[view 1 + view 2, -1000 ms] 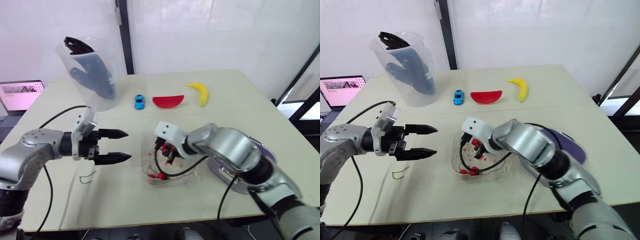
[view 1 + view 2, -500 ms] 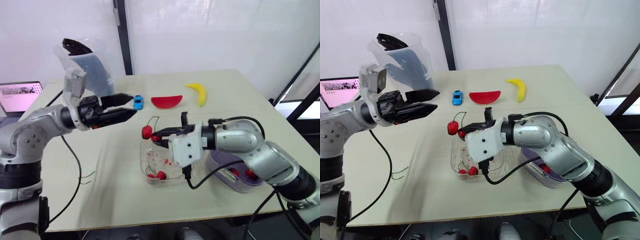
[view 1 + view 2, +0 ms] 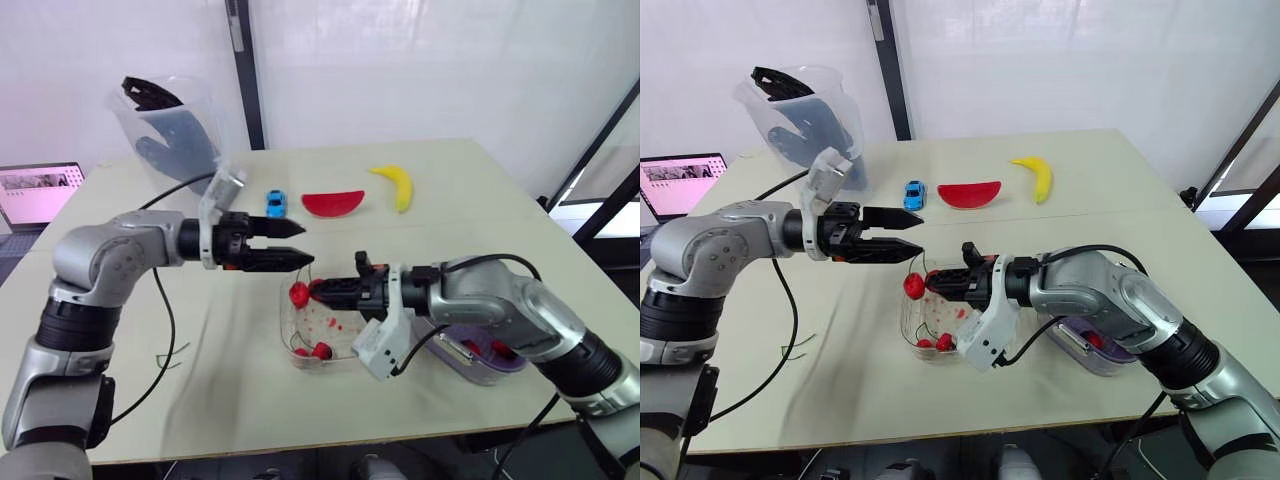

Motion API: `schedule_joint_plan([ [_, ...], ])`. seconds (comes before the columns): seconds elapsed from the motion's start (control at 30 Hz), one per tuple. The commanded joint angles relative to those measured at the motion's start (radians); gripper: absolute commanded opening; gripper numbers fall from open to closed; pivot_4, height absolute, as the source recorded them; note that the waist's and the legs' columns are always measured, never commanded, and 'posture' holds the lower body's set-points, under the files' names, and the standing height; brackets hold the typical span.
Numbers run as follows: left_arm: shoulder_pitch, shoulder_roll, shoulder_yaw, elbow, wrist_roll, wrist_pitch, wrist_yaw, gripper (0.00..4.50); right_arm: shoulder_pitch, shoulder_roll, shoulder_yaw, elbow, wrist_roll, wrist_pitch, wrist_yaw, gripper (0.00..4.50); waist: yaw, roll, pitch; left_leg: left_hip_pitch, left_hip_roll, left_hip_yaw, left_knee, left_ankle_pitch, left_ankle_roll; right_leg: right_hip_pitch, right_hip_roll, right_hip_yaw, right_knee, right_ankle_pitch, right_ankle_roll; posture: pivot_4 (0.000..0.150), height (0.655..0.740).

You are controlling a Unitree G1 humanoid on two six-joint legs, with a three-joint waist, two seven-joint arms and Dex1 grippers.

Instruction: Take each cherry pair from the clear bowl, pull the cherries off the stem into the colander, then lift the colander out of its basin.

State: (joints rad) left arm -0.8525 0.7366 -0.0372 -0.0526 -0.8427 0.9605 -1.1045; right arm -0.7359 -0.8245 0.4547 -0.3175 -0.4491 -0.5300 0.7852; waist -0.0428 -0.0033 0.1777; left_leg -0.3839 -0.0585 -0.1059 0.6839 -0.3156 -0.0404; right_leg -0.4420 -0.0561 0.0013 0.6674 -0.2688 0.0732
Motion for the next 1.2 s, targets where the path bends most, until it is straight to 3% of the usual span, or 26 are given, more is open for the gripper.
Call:
schedule_joint_plan([
  [0.03, -0.022, 0.019, 0.006, -0.035, 0.012, 0.034, 0.012, 4.50, 0.004, 0.013, -0.032, -0.015, 0.011, -0.010, 0.020, 0.67, 0.002, 0.000, 0.000, 0.000, 0.000, 0.000, 0.000, 0.000, 0.000, 0.000, 0.000, 0.000, 0.000, 0.000, 0.000, 0.150, 0.7400],
  [0.5, 0.012, 0.008, -0.010, -0.145, -0.010, 0.183, 0.071, 4.50, 0.011, 0.043, -0.040, -0.011, 0.012, -0.032, 0.054, 0.67, 0.003, 0.000, 0.000, 0.000, 0.000, 0.000, 0.000, 0.000, 0.000, 0.000, 0.000, 0.000, 0.000, 0.000, 0.000, 0.150, 0.7400],
  [0.6, 0.017, -0.005, -0.004, -0.146, -0.012, 0.198, 0.093, 3.69, 0.010, 0.046, -0.042, -0.010, 0.014, -0.033, 0.058, 0.63, 0.004, 0.000, 0.000, 0.000, 0.000, 0.000, 0.000, 0.000, 0.000, 0.000, 0.000, 0.000, 0.000, 0.000, 0.000, 0.150, 0.7400],
  [0.83, 0.019, -0.005, -0.017, -0.149, -0.012, 0.219, 0.091, 0.13, 0.003, 0.052, -0.050, -0.006, 0.010, -0.042, 0.061, 0.63, 0.004, 0.000, 0.000, 0.000, 0.000, 0.000, 0.000, 0.000, 0.000, 0.000, 0.000, 0.000, 0.000, 0.000, 0.000, 0.150, 0.7400],
  [1.1, 0.017, -0.002, -0.016, -0.140, -0.013, 0.222, 0.067, 0.05, 0.020, 0.058, -0.063, -0.004, 0.075, 0.019, 0.099, 0.63, 0.004, 0.000, 0.000, 0.000, 0.000, 0.000, 0.000, 0.000, 0.000, 0.000, 0.000, 0.000, 0.000, 0.000, 0.000, 0.150, 0.7400],
  [1.2, 0.012, -0.004, -0.013, -0.129, -0.008, 0.216, 0.062, 0.00, 0.024, 0.053, -0.082, -0.025, 0.135, 0.068, 0.133, 1.67, 0.005, 0.000, 0.000, 0.000, 0.000, 0.000, 0.000, 0.000, 0.000, 0.000, 0.000, 0.000, 0.000, 0.000, 0.000, 0.150, 0.7400],
])
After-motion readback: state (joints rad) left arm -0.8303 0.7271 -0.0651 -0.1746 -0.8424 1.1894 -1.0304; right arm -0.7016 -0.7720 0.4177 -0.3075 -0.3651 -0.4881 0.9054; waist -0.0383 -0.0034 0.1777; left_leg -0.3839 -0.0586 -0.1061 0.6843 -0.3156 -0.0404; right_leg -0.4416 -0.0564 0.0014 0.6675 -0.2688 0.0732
